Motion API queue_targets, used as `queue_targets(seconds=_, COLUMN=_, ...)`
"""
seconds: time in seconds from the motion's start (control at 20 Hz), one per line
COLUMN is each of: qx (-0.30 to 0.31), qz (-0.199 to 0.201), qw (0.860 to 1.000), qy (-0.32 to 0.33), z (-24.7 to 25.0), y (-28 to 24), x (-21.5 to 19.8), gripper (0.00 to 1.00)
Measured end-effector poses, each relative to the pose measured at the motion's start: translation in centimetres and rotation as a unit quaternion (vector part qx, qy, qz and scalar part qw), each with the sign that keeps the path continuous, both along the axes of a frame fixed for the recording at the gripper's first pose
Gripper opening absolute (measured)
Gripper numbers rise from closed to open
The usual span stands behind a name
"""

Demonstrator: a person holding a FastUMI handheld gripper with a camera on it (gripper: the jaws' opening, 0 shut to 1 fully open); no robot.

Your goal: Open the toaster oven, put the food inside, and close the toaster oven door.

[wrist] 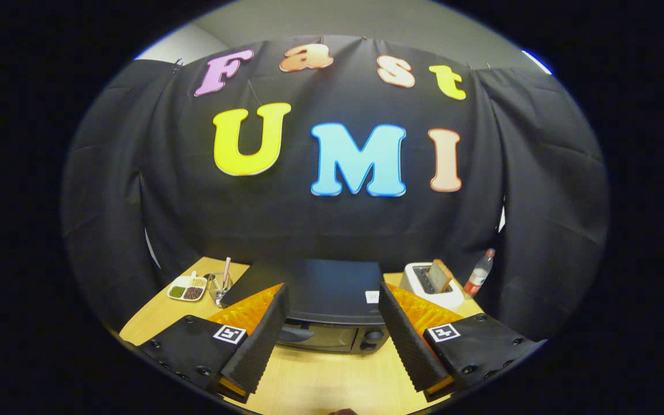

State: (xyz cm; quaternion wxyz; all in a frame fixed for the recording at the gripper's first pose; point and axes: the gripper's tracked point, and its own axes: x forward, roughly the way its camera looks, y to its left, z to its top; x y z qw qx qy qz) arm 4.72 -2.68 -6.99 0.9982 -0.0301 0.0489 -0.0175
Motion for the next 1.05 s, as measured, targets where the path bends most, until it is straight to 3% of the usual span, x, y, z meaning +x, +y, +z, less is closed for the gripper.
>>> queue_targets(seconds=0.35, qx=0.024, qz=-0.035, qw=0.997, qy=-0.064, z=0.6, y=-5.2, x=-6.5, gripper=0.98)
queue_targets(seconds=0.5, qx=0.026, qz=-0.05, qw=0.997, qy=-0.056, z=-1.2, y=-7.4, x=-8.9, gripper=0.98)
queue_targets(seconds=0.75, qx=0.03, qz=-0.054, qw=0.997, qy=-0.045, z=-2.2, y=-7.9, x=-9.6, gripper=0.98)
queue_targets(seconds=1.05, qx=0.02, qz=-0.039, qw=0.997, qy=-0.071, z=0.3, y=-7.0, x=-9.1, gripper=0.98)
